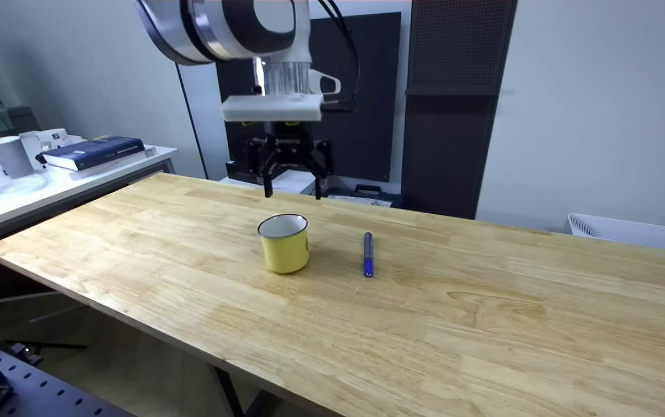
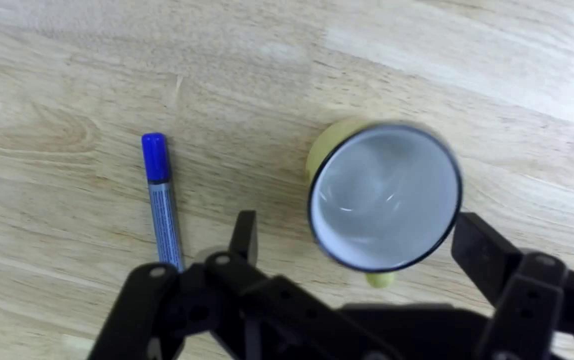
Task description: Pick the marker from the pot and place it on the table
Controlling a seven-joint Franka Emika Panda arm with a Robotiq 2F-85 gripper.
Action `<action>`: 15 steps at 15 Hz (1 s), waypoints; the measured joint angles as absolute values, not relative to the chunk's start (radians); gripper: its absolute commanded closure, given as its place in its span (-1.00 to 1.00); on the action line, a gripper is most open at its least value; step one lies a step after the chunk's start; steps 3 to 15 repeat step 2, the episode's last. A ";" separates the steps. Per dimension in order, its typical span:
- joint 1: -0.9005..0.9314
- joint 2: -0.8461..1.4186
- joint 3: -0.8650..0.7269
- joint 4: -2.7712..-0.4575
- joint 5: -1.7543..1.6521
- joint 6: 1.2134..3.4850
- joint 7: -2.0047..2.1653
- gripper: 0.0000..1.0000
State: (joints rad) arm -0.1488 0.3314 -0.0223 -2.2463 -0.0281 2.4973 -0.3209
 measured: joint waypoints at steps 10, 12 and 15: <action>-0.126 0.252 -0.025 -2.291 -0.029 2.460 -0.264 -1.00; -0.126 0.252 -0.025 -2.291 -0.029 2.460 -0.264 -1.00; -0.126 0.252 -0.025 -2.291 -0.029 2.460 -0.264 -1.00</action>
